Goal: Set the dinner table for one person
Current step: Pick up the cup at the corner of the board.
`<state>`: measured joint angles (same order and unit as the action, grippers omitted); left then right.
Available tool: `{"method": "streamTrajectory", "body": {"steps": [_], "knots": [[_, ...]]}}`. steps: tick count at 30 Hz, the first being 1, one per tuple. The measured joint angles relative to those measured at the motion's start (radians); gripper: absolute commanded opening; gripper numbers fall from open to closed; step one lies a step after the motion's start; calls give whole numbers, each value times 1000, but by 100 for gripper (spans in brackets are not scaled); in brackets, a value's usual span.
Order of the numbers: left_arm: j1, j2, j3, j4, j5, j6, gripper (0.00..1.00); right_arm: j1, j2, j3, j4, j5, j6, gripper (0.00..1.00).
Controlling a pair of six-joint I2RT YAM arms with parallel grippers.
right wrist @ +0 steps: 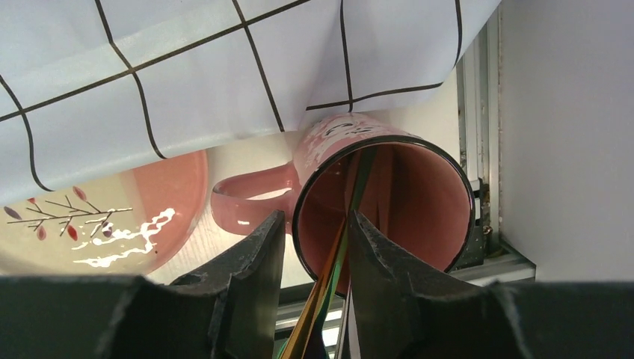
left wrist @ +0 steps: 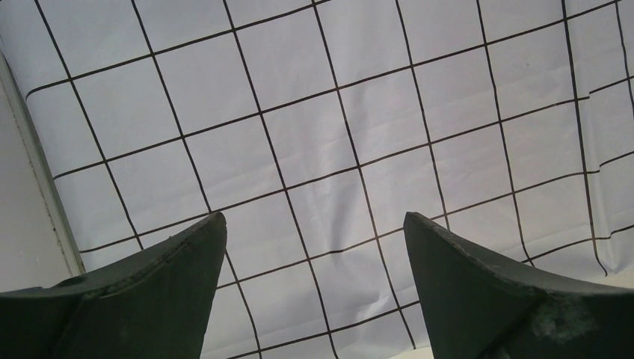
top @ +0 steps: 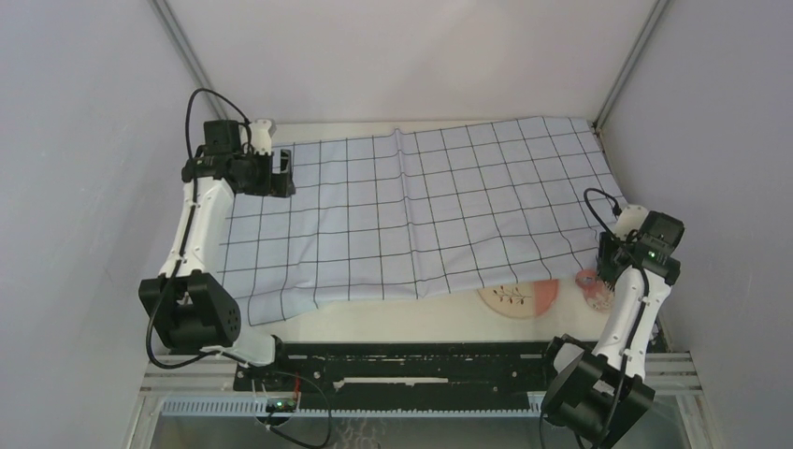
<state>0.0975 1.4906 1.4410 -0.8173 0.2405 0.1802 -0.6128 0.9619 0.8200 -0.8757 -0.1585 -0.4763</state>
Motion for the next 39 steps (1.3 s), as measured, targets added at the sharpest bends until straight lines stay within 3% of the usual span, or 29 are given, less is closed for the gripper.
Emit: {"method": "streamTrajectory", "body": {"steps": [31,39], "knots": [[-46,15,0,-9,-2,23,93,45,180,-32,112,40,14,42],[-60,15,0,-8,-2,23,93,53,237,-33,151,55,20,0]]}}
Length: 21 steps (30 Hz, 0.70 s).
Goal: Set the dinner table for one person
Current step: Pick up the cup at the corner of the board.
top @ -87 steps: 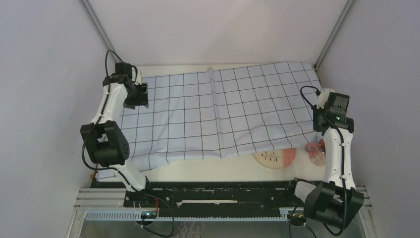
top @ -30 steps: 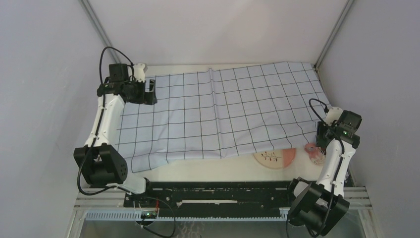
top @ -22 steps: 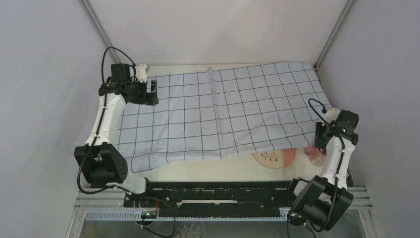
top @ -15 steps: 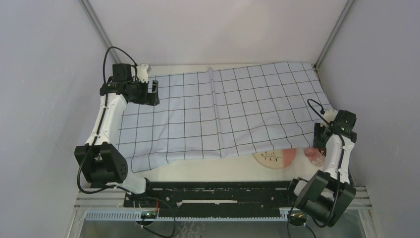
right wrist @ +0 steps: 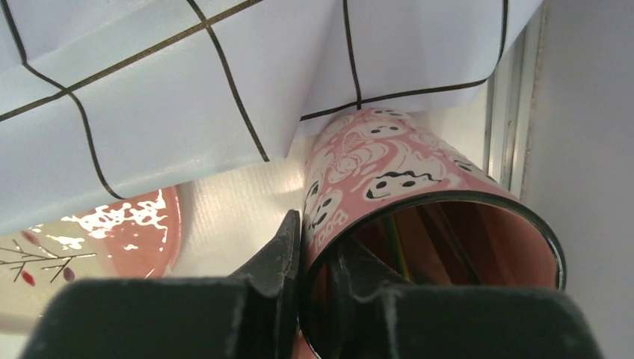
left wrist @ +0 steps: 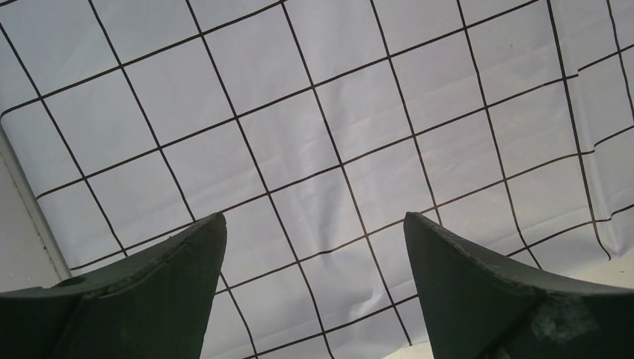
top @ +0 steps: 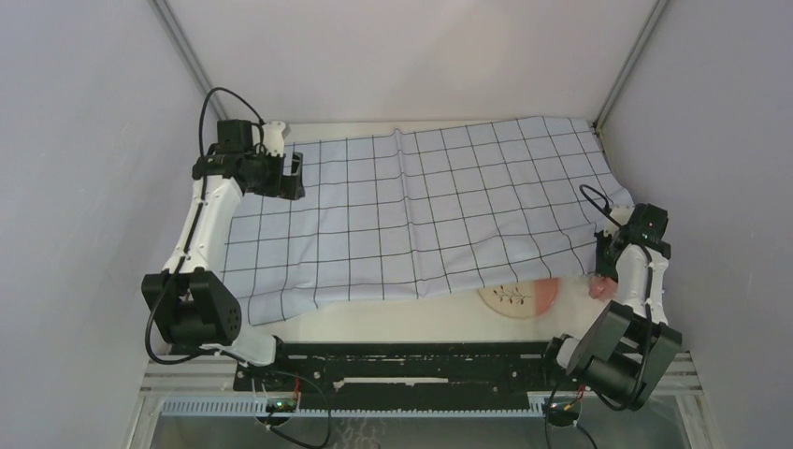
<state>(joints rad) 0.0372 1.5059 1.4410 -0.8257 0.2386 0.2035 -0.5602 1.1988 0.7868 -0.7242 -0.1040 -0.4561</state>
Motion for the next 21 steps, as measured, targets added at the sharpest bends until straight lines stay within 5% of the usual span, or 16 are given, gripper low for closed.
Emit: {"method": "streamTrajectory", "body": {"steps": [12,21], "knots": [[-7,0,-3,1,-18,15,93,23,3,1,16,9,1,0],[-7,-2,-43,16,-17,15,93,64,-137,-37,-40,26,25,0]]}}
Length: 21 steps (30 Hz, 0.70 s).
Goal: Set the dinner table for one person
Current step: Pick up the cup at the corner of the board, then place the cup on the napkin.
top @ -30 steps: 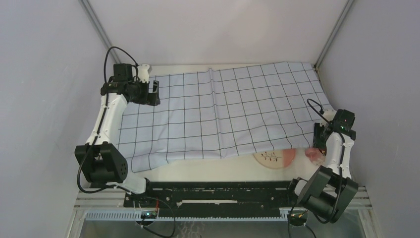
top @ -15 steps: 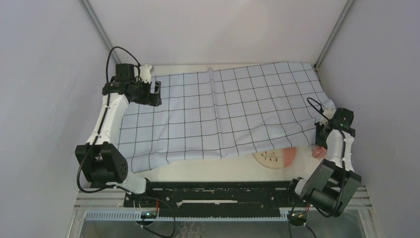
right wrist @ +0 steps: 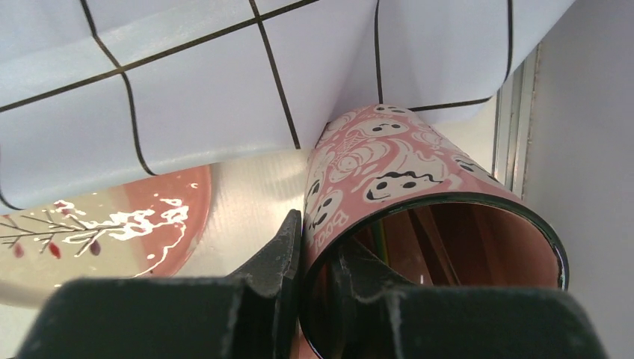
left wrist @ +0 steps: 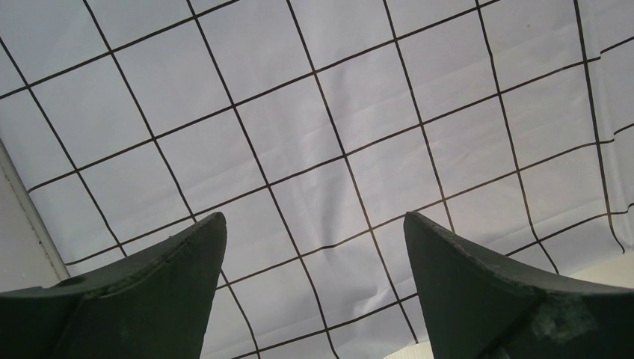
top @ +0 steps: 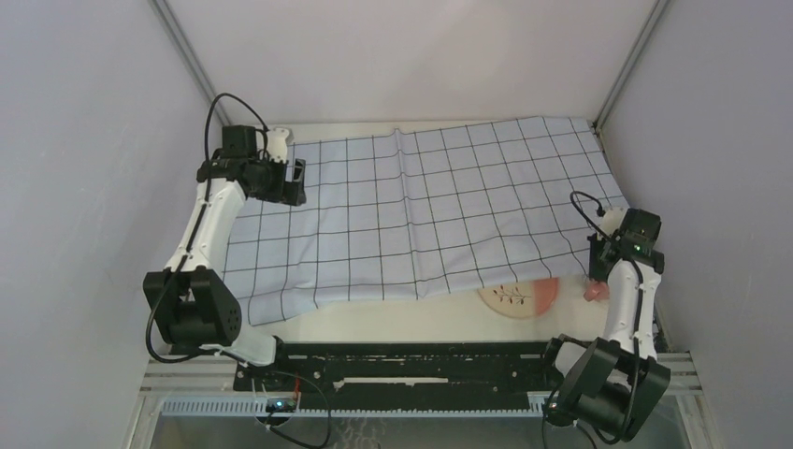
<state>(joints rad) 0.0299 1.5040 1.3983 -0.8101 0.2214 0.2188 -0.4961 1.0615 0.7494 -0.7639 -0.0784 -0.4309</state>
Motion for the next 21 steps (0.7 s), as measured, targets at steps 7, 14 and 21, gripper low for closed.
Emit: {"method": "streamTrajectory", "body": {"steps": [7,14,21], "knots": [[0,-13,-43,18,3,0,93,14,-42,85,-78,-9,37,0],[0,-58,-84,34,-6,-10,93,147,6,249,-120,26,86,0],[0,-68,-111,46,-8,-19,93,395,154,415,-139,82,166,0]]}}
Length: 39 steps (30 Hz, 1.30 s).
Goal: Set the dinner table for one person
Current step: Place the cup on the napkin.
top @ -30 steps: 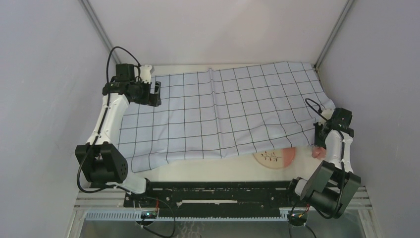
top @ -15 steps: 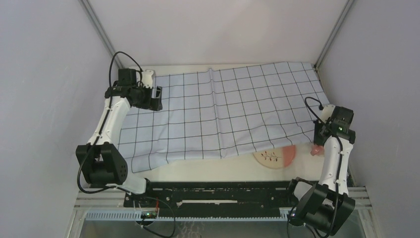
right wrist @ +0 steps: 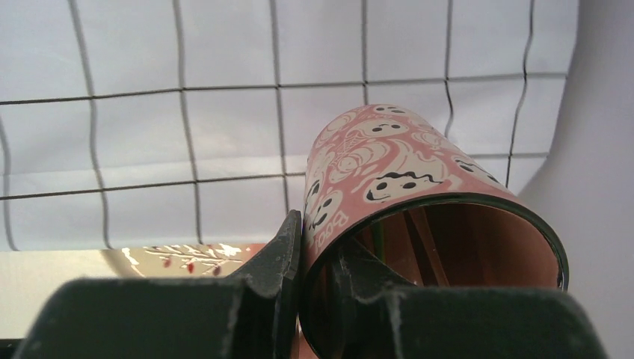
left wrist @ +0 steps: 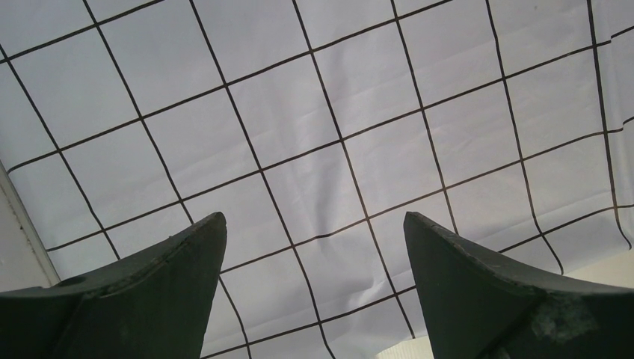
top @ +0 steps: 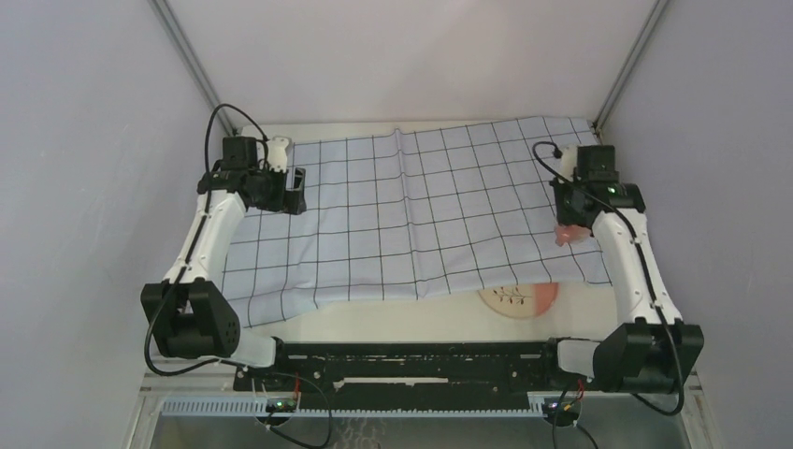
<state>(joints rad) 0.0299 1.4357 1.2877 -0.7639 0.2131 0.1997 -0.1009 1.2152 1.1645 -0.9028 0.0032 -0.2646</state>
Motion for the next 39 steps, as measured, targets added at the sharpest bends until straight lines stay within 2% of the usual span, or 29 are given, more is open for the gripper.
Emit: {"method": "streamTrajectory", "body": {"steps": [8,15,22,31,39], "knots": [[0,-20,-6,-18,-10,-36,92,255,249,173,33,48,41,0],[0,-89,-20,-39,-26,-62,92,369,475,252,78,27,43,0],[0,-176,-60,-39,-37,-69,93,415,605,301,150,6,29,0],[0,-188,-90,-53,-56,-68,93,399,750,448,182,28,-4,0],[-1,-195,-95,-74,-72,-65,93,354,778,454,194,21,-6,0]]}}
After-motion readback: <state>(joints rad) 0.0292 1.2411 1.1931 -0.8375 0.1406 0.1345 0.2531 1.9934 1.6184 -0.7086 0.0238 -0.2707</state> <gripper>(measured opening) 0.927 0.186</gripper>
